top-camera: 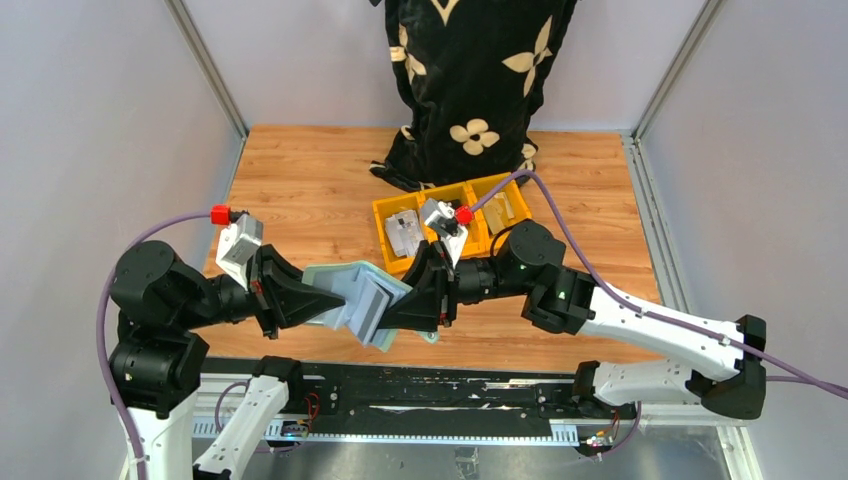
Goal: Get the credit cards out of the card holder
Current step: Remove the credit card from the card holder.
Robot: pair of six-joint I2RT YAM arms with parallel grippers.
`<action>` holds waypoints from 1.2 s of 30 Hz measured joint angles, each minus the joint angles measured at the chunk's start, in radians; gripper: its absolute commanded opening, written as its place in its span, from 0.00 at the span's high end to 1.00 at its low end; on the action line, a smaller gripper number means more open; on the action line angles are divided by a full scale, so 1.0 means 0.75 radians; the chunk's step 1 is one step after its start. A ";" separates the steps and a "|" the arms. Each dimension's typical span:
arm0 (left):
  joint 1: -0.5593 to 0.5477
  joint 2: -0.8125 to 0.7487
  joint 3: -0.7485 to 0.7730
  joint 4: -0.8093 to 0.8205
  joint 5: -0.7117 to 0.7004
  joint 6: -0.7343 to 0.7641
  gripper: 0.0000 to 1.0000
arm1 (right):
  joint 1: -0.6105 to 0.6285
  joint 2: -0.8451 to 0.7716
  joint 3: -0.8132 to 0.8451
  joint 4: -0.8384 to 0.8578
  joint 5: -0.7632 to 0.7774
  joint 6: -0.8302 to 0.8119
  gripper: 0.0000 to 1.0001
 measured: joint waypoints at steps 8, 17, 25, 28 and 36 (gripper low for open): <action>0.001 -0.033 -0.022 0.007 -0.046 0.030 0.97 | 0.088 0.021 0.109 -0.230 0.315 -0.085 0.72; 0.001 -0.095 -0.052 0.011 -0.131 0.092 0.01 | 0.208 0.122 0.283 -0.523 0.775 -0.234 0.99; 0.000 -0.217 -0.122 0.009 -0.273 0.186 0.00 | 0.428 0.267 0.558 -0.732 1.177 -0.397 1.00; 0.000 -0.236 -0.164 0.010 -0.356 0.215 0.00 | 0.522 0.386 0.729 -0.793 1.368 -0.472 1.00; 0.000 -0.305 -0.207 0.009 -0.430 0.254 0.06 | 0.624 0.581 0.943 -0.928 1.669 -0.600 1.00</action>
